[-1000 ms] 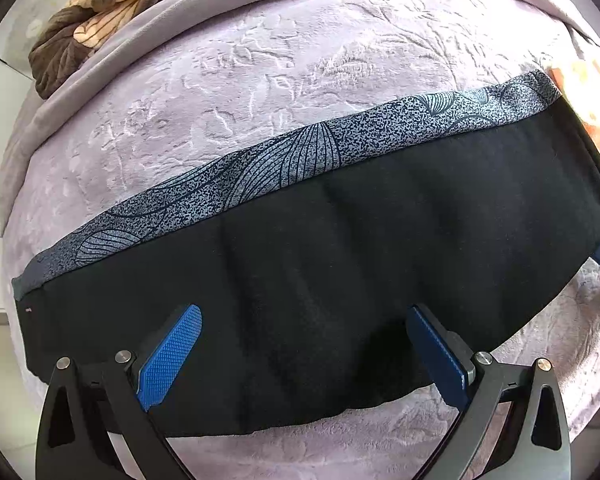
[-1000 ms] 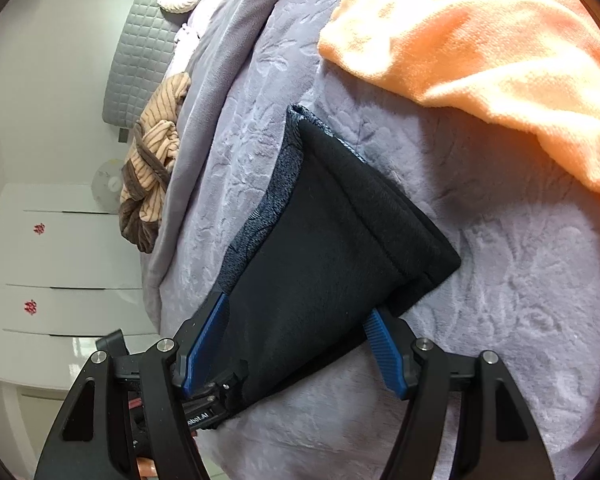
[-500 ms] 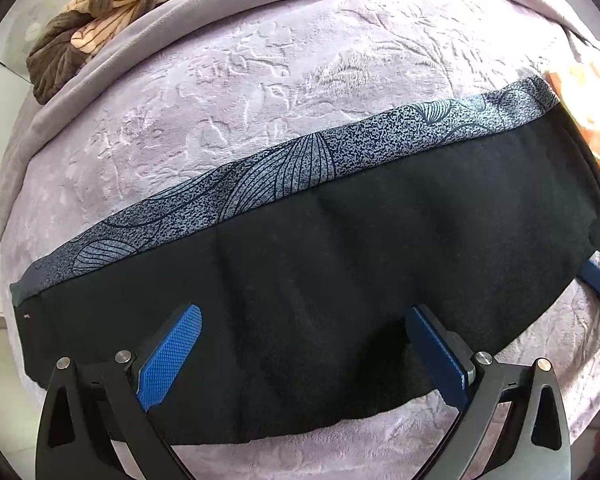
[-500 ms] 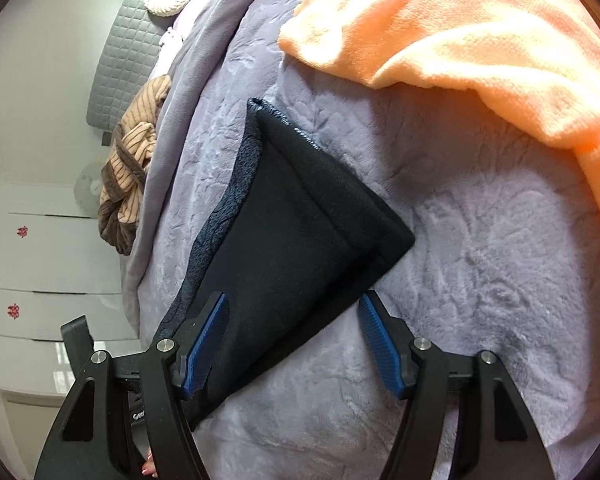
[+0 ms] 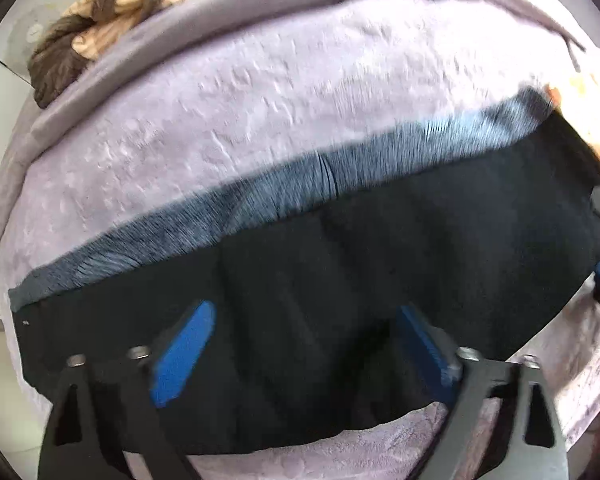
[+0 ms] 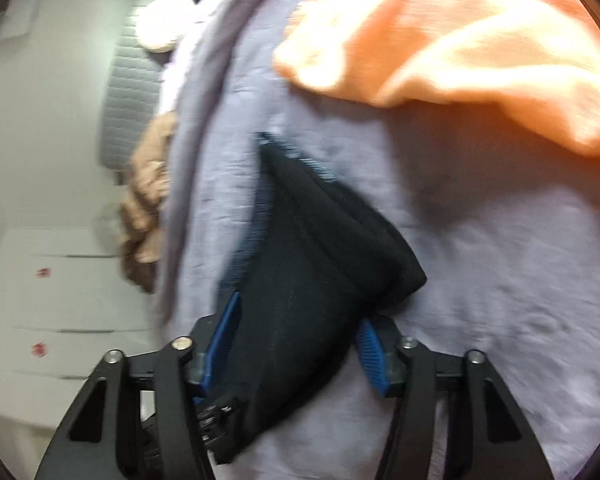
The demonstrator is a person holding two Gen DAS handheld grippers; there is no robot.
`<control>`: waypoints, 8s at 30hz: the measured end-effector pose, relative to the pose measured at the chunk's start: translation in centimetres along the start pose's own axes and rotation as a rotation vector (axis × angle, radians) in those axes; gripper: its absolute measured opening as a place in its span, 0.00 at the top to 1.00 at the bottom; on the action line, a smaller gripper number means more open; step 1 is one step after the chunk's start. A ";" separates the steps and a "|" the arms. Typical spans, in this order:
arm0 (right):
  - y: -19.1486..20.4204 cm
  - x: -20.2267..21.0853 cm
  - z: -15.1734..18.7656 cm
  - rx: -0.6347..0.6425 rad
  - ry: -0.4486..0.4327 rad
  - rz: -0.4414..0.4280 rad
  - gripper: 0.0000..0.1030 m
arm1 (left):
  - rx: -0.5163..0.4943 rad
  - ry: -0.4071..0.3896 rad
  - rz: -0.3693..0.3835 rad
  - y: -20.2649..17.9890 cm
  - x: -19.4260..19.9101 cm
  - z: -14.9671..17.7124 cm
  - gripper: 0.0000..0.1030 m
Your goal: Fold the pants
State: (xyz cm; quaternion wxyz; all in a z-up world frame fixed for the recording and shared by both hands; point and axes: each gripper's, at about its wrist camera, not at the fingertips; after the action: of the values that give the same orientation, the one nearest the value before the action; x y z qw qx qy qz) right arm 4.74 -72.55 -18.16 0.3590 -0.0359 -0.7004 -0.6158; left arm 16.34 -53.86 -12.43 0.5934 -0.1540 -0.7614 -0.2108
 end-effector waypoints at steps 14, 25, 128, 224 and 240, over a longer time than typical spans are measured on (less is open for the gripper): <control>1.4 -1.1 -0.5 0.057 0.052 -0.044 0.87 | -0.056 -0.076 -0.038 -3.3 -2.9 1.2 0.42; 15.0 -0.5 3.7 0.460 0.021 0.032 0.87 | 0.051 -0.093 0.137 4.1 1.2 2.6 0.37; 27.7 -22.6 28.8 0.923 0.447 0.667 0.20 | 0.250 0.002 0.040 28.9 4.9 16.9 0.05; 30.3 -30.5 41.8 1.065 0.668 0.716 0.17 | 0.814 -0.085 0.381 52.5 -1.7 28.0 0.05; 29.0 -31.1 42.7 1.060 0.703 0.725 0.17 | 0.989 -0.145 0.623 51.5 -6.3 27.7 0.05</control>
State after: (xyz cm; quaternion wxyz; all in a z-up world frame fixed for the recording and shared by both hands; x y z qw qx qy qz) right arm 22.46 -15.53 -10.16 0.7128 0.1130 -0.6921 -0.0117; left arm 19.68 4.64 -17.17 0.5751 -0.0893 -0.7267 0.3650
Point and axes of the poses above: each gripper's, at about its wrist camera, not at the fingertips, and x roughly against the way its jaws point, y to its left, z to its underside, and after that the axes turned 1 degree about -y, right-handed
